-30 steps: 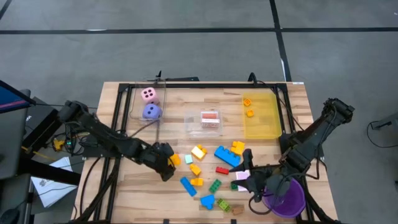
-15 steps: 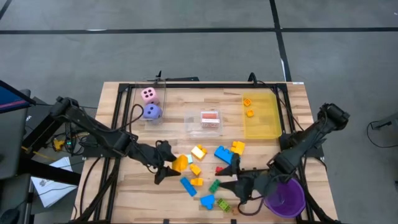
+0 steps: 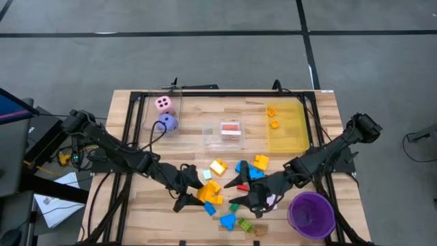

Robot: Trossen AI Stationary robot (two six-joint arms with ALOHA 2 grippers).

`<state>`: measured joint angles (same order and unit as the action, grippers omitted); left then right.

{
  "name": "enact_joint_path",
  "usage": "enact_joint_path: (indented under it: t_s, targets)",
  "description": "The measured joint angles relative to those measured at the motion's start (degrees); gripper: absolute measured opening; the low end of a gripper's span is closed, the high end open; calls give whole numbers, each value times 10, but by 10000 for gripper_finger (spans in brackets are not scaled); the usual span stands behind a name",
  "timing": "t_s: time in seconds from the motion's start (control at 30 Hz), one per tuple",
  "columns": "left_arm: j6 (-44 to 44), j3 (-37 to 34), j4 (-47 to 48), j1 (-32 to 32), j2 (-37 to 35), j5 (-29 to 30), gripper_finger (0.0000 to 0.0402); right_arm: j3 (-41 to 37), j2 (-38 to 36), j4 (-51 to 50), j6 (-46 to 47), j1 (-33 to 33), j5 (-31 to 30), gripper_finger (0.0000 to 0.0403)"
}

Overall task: Pick & Place Toys
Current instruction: Put the yellow game piece into the yellow bin

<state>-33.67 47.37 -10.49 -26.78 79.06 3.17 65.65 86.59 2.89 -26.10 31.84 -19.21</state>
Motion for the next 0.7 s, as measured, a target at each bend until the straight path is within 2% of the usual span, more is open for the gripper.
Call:
enact_joint_path:
  t_s: [0.2, 0.33, 0.57, 0.7]
  targets:
    - [5, 0, -59, 19, 26, -48, 263, 0, 0, 14, -15, -12, 58, 245]
    - [5, 0, -66, 34, 31, -60, 262, 0, 6, 38, -23, -25, 110, 245]
    - [4, 0, -99, 44, 31, -82, 263, 12, 44, 37, -31, -47, 124, 245]
    - [3, 0, -99, 44, 31, -82, 263, 50, 79, 30, -53, -58, 125, 245]
